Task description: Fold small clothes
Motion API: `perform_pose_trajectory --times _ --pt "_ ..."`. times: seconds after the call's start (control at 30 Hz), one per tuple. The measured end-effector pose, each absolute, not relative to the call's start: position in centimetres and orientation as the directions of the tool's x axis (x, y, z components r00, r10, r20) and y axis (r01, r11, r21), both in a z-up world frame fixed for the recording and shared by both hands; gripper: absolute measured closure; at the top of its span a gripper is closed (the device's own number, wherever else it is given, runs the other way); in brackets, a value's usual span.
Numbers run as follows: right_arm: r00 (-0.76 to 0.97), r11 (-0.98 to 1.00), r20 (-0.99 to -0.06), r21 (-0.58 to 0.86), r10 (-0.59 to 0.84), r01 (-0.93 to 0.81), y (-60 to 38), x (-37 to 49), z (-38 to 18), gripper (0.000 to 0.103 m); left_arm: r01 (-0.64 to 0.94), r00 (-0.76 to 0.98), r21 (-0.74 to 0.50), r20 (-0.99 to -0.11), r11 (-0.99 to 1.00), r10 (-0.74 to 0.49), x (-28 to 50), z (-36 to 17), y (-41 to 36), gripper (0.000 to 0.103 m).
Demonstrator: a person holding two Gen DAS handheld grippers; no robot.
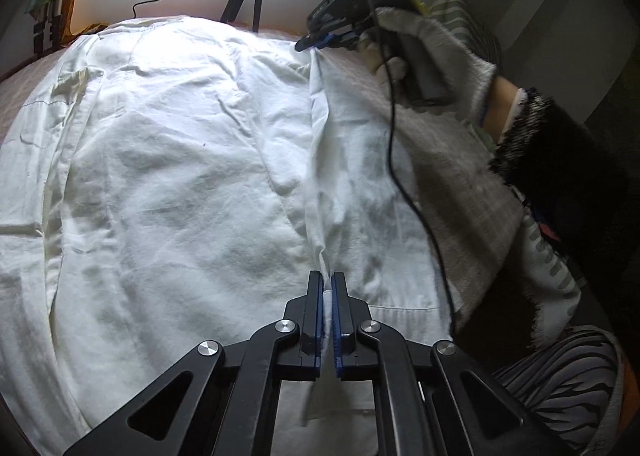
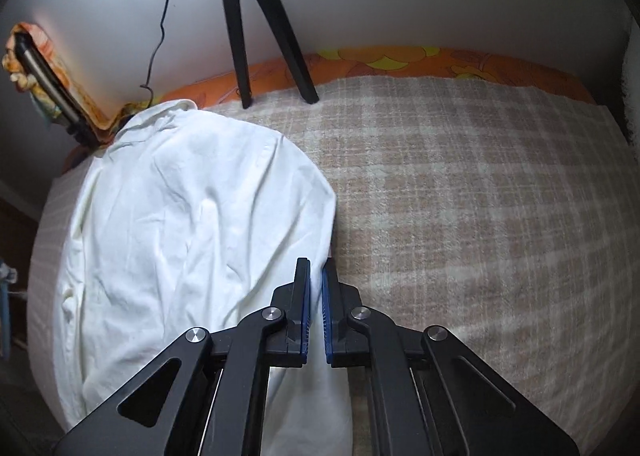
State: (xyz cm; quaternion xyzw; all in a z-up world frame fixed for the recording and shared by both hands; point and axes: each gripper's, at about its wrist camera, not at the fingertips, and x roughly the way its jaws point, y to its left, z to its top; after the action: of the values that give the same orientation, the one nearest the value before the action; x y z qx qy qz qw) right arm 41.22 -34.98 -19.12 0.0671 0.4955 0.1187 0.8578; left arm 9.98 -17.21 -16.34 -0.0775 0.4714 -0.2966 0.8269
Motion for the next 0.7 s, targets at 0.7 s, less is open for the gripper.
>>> perform_pose_trajectory --times 0.7 --pt "0.496 0.903 -0.827 0.031 0.264 -0.428 -21.3 40.2 -17.5 0.101 0.35 0.367 -0.472 -0.726 0.809 -0.582 6.8 -16.7 -15.7 0.103"
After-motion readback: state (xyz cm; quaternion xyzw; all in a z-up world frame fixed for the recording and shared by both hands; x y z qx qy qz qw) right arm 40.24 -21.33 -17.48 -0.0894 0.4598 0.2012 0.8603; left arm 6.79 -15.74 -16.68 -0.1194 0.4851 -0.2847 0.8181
